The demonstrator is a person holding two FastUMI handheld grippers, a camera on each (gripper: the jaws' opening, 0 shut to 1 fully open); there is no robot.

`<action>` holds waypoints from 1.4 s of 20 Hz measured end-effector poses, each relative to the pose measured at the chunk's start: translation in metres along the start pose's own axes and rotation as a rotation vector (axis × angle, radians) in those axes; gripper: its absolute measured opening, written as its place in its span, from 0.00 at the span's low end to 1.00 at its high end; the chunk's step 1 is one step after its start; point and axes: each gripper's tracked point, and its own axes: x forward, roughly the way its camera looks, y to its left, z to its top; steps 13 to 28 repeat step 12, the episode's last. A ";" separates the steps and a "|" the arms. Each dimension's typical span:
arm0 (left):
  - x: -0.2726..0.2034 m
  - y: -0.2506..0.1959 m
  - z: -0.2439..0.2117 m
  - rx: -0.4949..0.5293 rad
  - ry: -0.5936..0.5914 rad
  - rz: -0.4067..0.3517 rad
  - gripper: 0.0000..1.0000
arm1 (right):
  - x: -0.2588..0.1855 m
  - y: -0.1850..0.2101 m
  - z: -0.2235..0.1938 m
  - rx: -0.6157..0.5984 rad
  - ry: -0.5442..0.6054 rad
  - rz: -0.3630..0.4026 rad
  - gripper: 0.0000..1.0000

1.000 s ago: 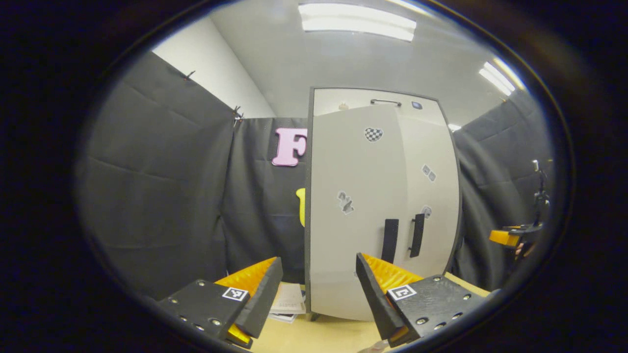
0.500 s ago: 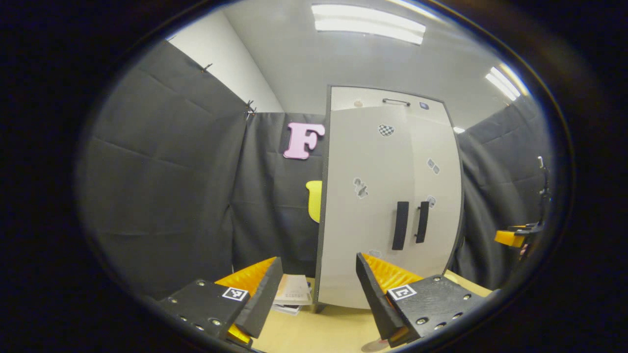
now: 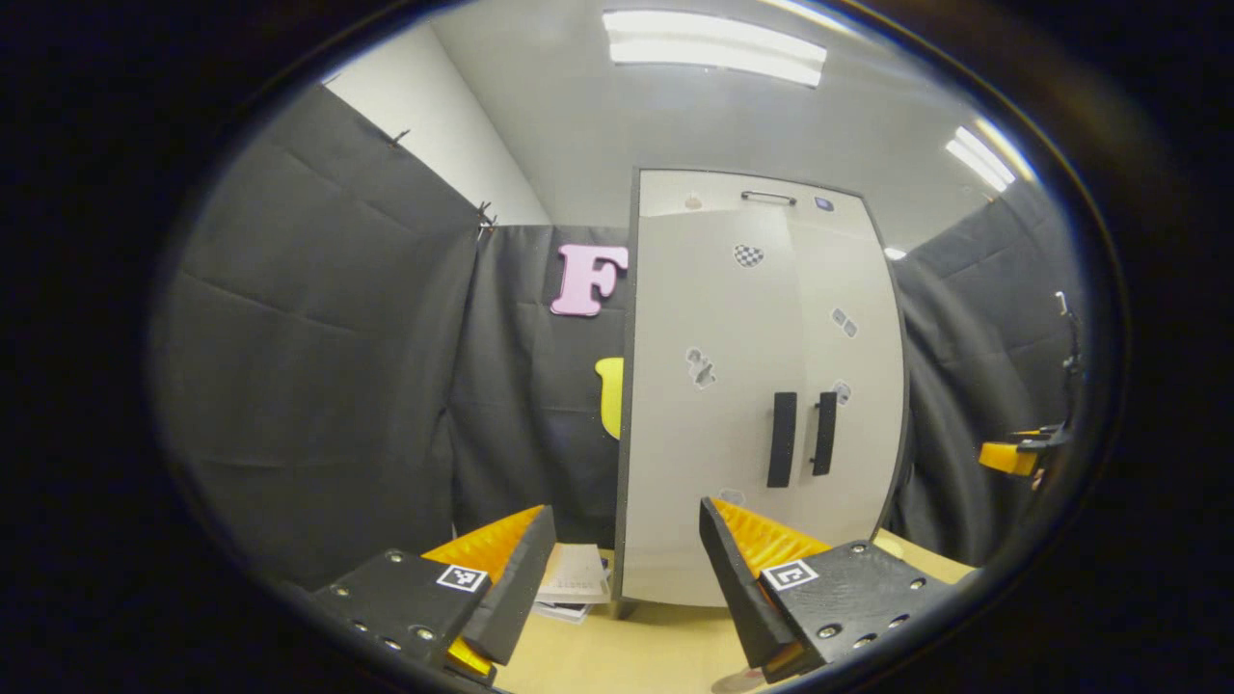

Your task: Grasp the bottle in the cabinet with the left hand and place it on the coaster, then close the right door with the right hand and the left door with the left hand.

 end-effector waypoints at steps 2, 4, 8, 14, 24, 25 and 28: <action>0.001 -0.002 0.001 0.002 0.000 -0.008 0.87 | 0.001 0.000 -0.003 0.004 0.005 -0.003 0.92; 0.002 -0.003 -0.002 -0.003 0.008 -0.012 0.87 | 0.001 0.000 -0.007 0.012 0.014 -0.006 0.98; 0.000 0.003 -0.008 -0.014 0.024 -0.010 0.87 | 0.002 0.002 -0.015 0.020 0.044 -0.006 0.98; -0.001 0.006 -0.010 -0.036 0.029 -0.030 0.94 | 0.002 0.002 -0.013 0.013 0.035 -0.019 0.98; -0.001 0.006 -0.010 -0.036 0.029 -0.030 0.94 | 0.002 0.002 -0.013 0.013 0.035 -0.019 0.98; -0.001 0.006 -0.010 -0.036 0.029 -0.030 0.94 | 0.002 0.002 -0.013 0.013 0.035 -0.019 0.98; -0.001 0.006 -0.010 -0.036 0.029 -0.030 0.94 | 0.002 0.002 -0.013 0.013 0.035 -0.019 0.98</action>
